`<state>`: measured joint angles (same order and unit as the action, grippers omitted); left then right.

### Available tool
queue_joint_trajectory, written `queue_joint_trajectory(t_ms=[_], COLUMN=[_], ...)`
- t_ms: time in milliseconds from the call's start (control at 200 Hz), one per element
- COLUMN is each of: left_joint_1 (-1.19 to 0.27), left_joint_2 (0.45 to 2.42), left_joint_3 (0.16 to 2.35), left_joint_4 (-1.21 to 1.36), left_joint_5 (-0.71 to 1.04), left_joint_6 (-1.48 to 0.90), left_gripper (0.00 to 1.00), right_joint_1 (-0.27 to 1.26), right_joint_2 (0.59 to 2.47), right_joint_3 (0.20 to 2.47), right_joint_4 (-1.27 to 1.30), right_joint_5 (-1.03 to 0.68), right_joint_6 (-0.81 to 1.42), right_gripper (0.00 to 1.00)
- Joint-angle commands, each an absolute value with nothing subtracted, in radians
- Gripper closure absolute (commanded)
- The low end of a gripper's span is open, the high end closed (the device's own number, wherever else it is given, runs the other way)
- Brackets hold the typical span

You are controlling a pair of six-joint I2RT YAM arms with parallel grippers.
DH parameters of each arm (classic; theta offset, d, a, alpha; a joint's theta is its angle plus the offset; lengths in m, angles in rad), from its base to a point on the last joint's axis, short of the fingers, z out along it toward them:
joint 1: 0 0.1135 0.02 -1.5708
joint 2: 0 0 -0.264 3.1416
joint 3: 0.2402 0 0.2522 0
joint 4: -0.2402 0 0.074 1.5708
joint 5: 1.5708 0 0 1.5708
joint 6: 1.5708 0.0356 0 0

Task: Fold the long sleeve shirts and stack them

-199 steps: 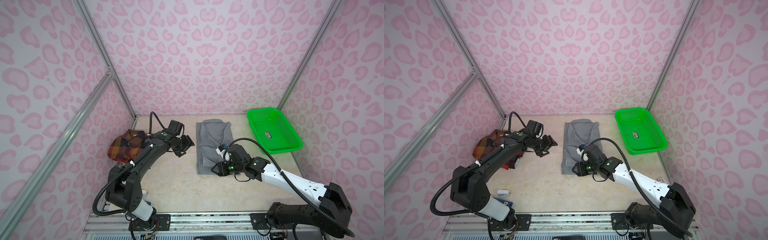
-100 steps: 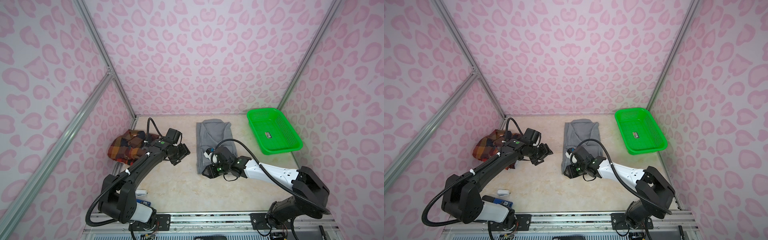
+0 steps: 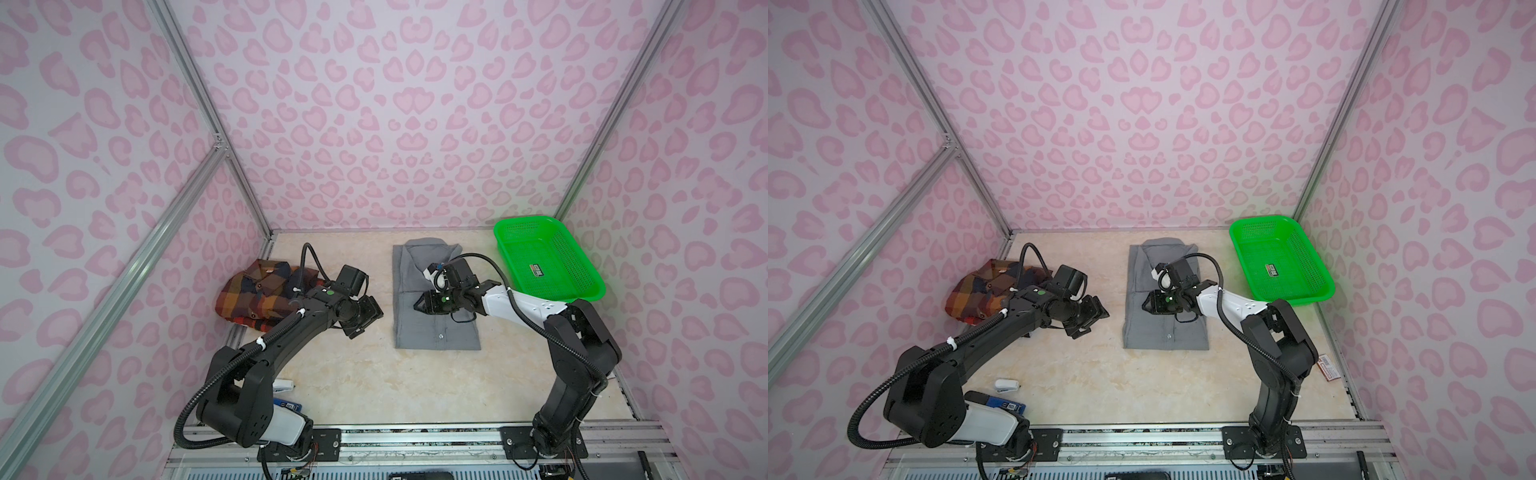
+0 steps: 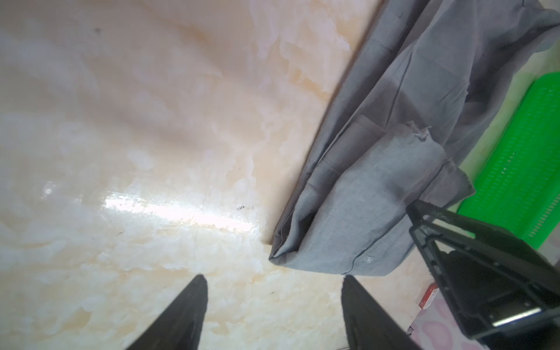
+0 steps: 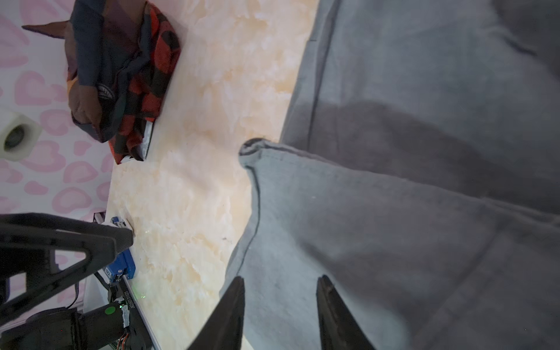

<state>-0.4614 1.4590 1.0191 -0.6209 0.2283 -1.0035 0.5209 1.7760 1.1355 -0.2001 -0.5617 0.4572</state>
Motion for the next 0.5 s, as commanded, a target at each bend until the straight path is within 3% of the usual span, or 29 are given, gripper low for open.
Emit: queue_joint_trajectory(t_ms=[0, 160, 325, 495], left_joint_1=[-0.488, -0.534, -0.581, -0.626], left_joint_2=[1.479, 1.531, 1.623, 1.723], left_joint_3=[1.012, 1.071, 1.189, 1.284], left_joint_4=[-0.559, -0.525, -0.502, -0.469], left_joint_5=[0.23, 0.235, 0.234, 0.217], left_joint_6=[-1.025, -1.016, -1.025, -1.057], left_gripper=[0.28, 0.29, 0.3, 0.3], right_joint_1=[0.513, 0.481, 0.32, 0.291], right_joint_2=[1.727, 1.615, 1.644, 1.694], right_joint_3=[1.129, 1.038, 0.923, 0.952], right_joint_4=[-0.199, -0.165, -0.01, -0.049], right_joint_5=[-0.583, -0.504, -0.607, -0.551], right_joint_6=[0.448, 0.492, 0.643, 0.612], right_gripper=[0.59, 0.58, 0.61, 0.63])
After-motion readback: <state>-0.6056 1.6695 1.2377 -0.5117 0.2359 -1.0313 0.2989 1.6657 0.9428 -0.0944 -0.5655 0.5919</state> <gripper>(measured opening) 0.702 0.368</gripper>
